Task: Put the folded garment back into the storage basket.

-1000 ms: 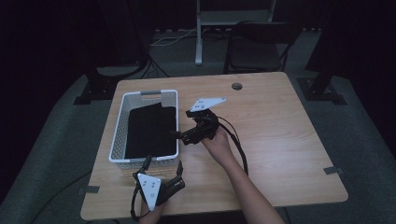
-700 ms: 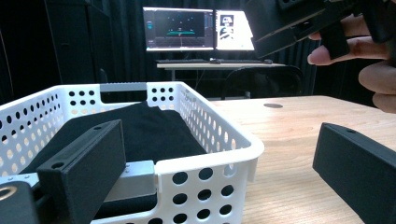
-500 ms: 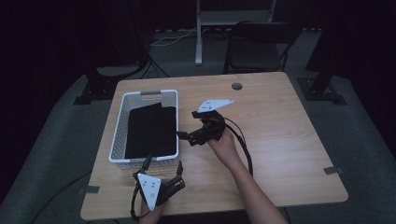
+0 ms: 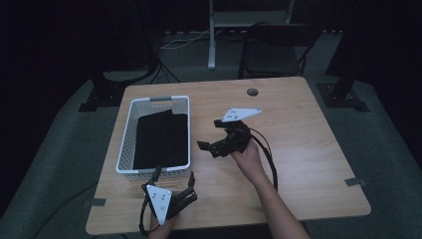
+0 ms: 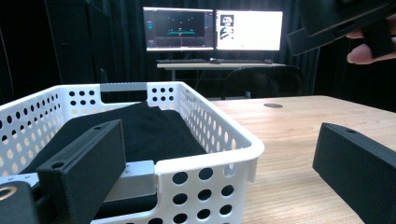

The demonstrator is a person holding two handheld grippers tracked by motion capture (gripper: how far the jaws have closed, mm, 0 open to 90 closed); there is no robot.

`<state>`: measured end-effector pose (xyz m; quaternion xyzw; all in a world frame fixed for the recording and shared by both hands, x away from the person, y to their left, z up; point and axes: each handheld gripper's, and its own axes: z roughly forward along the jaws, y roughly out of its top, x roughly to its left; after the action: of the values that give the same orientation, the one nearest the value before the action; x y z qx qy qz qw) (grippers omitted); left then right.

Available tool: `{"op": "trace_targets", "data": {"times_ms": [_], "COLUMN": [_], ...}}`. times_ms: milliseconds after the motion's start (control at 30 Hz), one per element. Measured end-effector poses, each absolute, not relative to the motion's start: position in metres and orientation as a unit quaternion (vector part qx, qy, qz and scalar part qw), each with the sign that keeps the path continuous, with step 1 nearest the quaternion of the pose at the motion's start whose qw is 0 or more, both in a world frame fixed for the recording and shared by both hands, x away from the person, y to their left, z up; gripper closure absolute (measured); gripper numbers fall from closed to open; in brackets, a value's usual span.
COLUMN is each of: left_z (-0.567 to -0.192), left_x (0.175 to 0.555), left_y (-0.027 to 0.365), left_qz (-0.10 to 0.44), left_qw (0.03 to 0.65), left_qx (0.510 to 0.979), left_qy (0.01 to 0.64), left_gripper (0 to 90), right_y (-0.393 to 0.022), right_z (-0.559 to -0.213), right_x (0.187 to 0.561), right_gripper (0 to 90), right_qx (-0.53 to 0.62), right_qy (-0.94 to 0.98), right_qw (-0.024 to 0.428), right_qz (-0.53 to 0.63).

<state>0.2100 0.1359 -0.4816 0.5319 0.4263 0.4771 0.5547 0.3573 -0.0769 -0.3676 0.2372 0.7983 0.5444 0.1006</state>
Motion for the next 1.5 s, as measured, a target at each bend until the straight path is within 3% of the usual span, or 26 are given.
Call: {"op": "trace_targets", "data": {"times_ms": [933,1500], "left_z": [-0.482,-0.482], "left_x": [0.210,0.210], "left_y": [0.136,0.136], "left_qz": [0.477,0.479], "left_qw": [0.555,0.554], "left_qx": [0.531,0.530], "left_qy": [0.427,0.428], "left_gripper": [3.7,3.7], "right_y": [-0.147,-0.203], "right_z": [-0.362,-0.381], "right_x": [0.325,0.303], "right_gripper": [3.0,3.0], "right_qx": [0.271,0.317], "right_qy": [0.776,0.745], "right_qw": [0.151,0.168], "right_qz": [0.550,0.563]}}
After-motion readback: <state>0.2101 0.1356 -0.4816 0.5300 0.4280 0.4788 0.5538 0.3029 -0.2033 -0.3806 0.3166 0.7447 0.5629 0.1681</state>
